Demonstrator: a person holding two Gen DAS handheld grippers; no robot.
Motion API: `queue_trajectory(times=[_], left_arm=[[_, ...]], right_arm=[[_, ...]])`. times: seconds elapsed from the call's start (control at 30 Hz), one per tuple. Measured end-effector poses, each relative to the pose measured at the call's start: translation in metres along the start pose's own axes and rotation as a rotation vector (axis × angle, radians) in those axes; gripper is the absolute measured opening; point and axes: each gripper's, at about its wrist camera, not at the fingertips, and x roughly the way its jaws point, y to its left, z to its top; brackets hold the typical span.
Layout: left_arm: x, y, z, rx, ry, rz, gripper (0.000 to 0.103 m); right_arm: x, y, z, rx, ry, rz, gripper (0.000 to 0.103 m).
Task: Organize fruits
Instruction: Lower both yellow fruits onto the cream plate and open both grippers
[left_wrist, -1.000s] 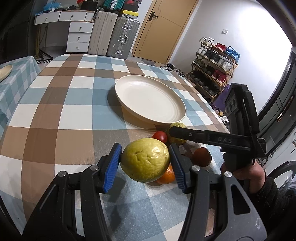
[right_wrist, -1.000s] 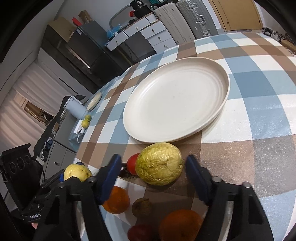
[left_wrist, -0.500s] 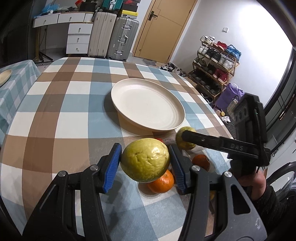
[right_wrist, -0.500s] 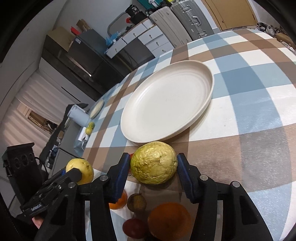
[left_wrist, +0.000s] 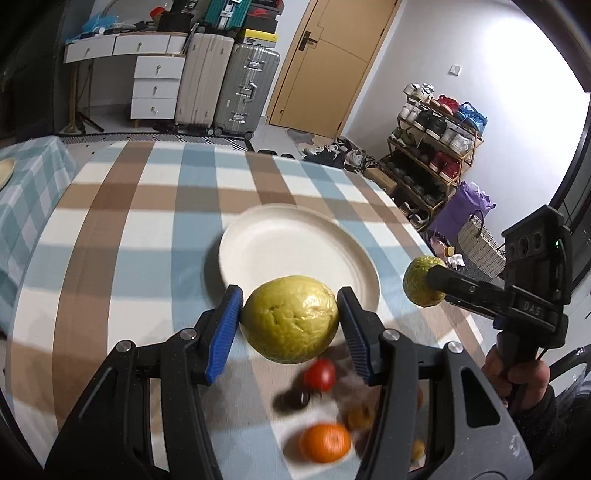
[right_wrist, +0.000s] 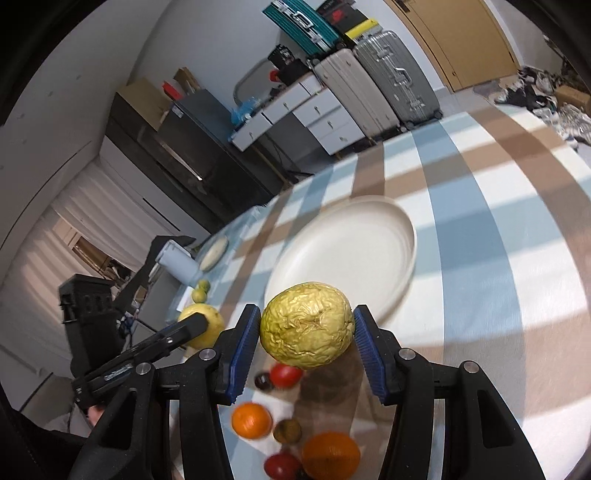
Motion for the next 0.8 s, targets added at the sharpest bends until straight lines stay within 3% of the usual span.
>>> queue_trajectory(times=[0.33,0.57,0.8], left_arm=[[0.074,-0.009,0.066,0.076,0.066,-0.018,0.05],[0.132,-0.002,0.083,0.104,0.126,-0.024,0.05],[0.163,0.008,0.087,0.137,0.155,-0.002,0.05]], right_arm=[[0.024,-0.003,0.068,-0.038,-0.011,0.035,0.053],[0.076,-0.032,0.1,0.026,0.069,0.032,0.053],[0.119,-0.052,0.109,0.087,0.15,0.037,0.053]])
